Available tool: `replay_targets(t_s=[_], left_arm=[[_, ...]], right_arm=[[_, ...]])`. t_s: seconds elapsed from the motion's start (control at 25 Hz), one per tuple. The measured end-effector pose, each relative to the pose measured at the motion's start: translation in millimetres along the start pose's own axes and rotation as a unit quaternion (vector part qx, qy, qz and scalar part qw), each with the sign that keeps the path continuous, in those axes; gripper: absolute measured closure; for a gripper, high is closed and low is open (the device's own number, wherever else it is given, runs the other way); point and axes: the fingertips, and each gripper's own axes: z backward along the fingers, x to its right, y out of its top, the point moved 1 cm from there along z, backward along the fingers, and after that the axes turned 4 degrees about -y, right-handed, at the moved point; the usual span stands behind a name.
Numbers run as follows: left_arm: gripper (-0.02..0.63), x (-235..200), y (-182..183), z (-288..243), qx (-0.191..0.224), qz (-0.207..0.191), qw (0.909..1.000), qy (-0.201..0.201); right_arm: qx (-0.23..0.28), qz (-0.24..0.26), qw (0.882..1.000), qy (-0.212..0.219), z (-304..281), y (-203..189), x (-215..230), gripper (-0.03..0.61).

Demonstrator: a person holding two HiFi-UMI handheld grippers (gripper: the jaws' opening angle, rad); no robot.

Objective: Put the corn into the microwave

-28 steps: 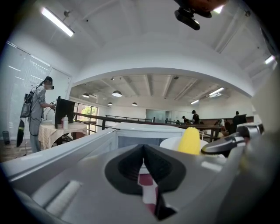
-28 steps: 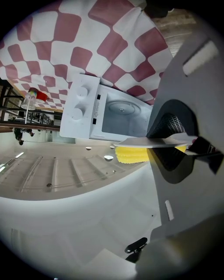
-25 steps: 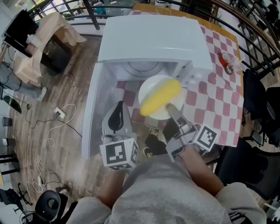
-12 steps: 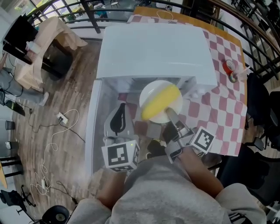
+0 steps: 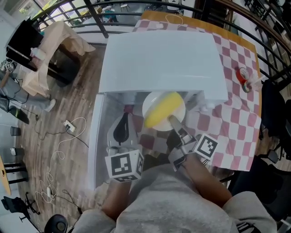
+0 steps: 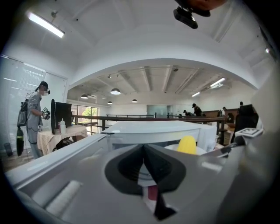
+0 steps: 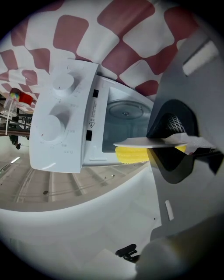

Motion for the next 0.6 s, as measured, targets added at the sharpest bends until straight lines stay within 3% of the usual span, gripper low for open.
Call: replay_targets(t_s=[0.6], left_arm=[[0.604, -4, -12, -28, -0.012, 0.004, 0.9999, 0.001]], right_arm=[[-0.003, -0.019, 1.0, -0.02, -37, 10, 34, 0.549]])
